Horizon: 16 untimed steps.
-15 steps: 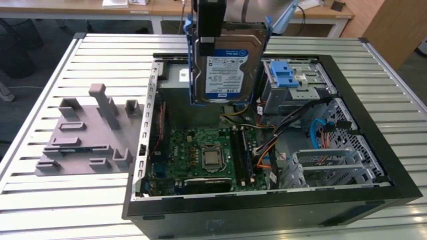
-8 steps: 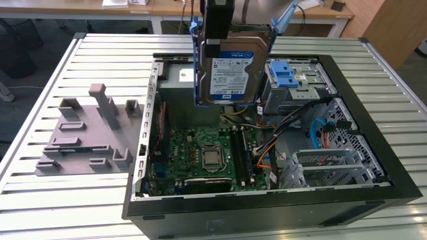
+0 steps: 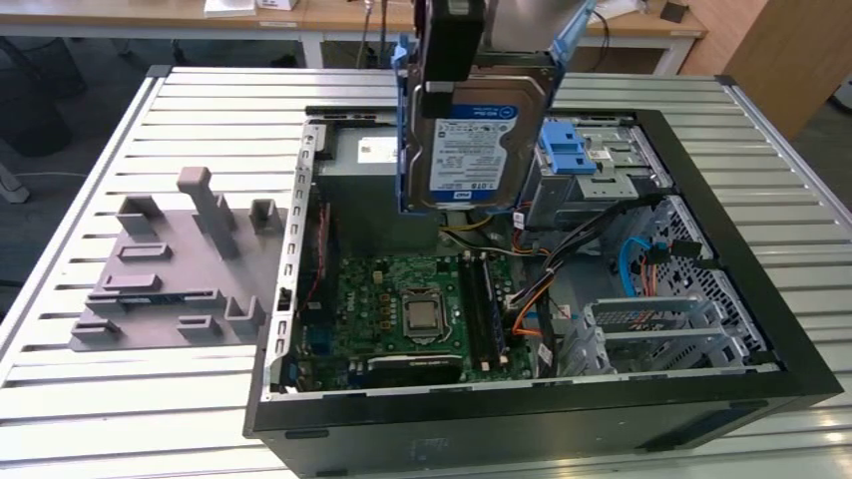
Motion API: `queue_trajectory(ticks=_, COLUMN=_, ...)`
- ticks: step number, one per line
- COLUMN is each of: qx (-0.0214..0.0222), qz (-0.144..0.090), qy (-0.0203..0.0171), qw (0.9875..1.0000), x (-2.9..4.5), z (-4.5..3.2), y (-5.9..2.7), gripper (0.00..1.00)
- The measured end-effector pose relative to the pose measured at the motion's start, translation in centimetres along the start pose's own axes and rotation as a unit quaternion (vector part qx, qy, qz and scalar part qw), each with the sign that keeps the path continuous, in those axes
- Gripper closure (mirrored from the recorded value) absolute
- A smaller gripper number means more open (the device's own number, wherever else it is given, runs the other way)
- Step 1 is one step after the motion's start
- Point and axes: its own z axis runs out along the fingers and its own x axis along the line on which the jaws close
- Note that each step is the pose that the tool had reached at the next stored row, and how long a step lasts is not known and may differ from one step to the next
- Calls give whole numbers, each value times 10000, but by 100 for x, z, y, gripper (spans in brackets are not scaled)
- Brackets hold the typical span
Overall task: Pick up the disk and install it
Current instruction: 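Insert the disk into the insertion slot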
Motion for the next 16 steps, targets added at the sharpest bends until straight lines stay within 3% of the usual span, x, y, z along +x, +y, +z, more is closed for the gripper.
queue_trajectory(ticks=16, qx=0, qz=0, qy=0, qw=10000, x=94, z=16, y=-195, gripper=64)
